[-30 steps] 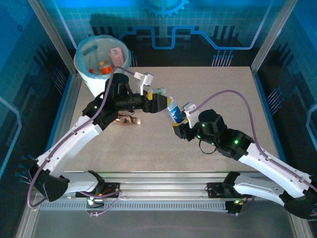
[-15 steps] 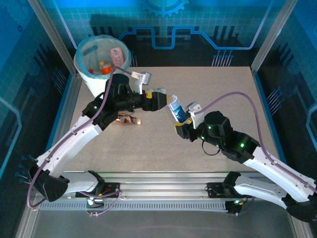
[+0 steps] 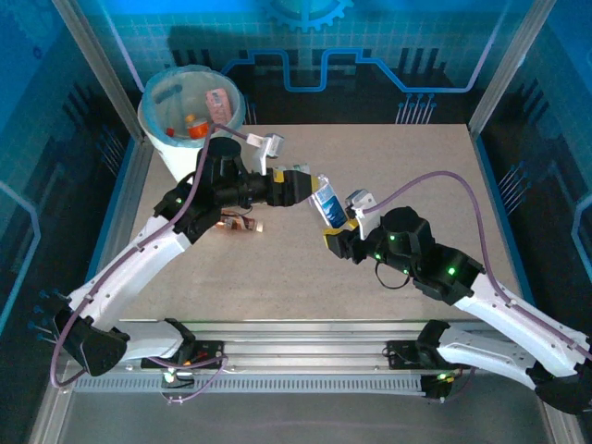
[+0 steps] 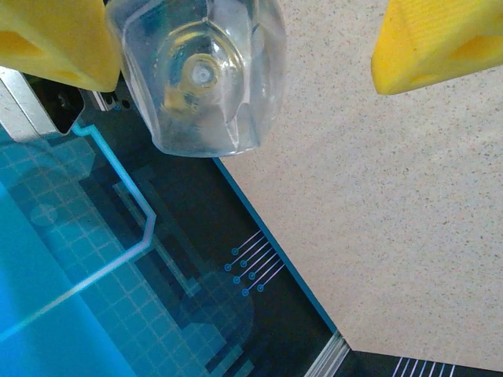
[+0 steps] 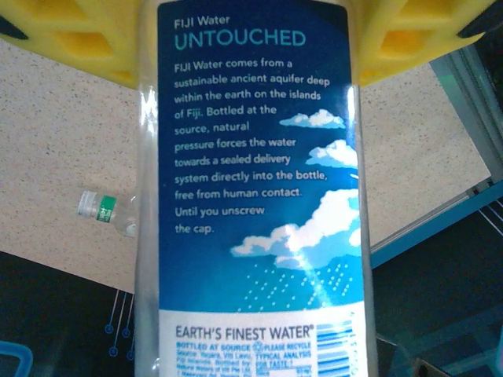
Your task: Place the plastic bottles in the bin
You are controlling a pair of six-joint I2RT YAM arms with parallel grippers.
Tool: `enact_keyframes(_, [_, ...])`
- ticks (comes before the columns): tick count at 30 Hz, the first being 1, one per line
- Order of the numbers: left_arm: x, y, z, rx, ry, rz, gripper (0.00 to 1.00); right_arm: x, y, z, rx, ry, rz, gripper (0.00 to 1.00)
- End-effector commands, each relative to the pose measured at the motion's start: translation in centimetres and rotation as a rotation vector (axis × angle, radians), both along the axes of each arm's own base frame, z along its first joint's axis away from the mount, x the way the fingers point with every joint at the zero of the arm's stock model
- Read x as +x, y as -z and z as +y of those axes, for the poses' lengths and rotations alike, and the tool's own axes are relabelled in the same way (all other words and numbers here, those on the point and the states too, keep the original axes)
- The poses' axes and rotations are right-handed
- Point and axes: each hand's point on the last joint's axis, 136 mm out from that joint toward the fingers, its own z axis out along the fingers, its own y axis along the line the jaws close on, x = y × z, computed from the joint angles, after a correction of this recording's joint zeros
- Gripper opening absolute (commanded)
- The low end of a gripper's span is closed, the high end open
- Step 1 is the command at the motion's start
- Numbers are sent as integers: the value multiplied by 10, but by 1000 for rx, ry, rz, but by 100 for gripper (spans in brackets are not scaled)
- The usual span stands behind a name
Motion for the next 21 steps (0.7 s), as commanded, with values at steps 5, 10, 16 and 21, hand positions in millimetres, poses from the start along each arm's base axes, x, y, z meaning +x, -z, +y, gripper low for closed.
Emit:
enact_keyframes(5, [-1, 1, -8, -16, 28, 21, 80, 6, -13, 7, 48, -6, -39, 43])
enact_keyframes(10, [2, 3, -13, -19, 40, 34, 74, 7, -15, 11, 38, -17, -41, 43])
enact_keyframes(16, [-1, -3, -20, -42, 88, 53, 60, 11, -19, 14, 36, -17, -51, 44])
enact_keyframes(21, [-1, -15, -23, -54, 106, 21, 51, 20, -24, 15, -4, 7, -59, 44])
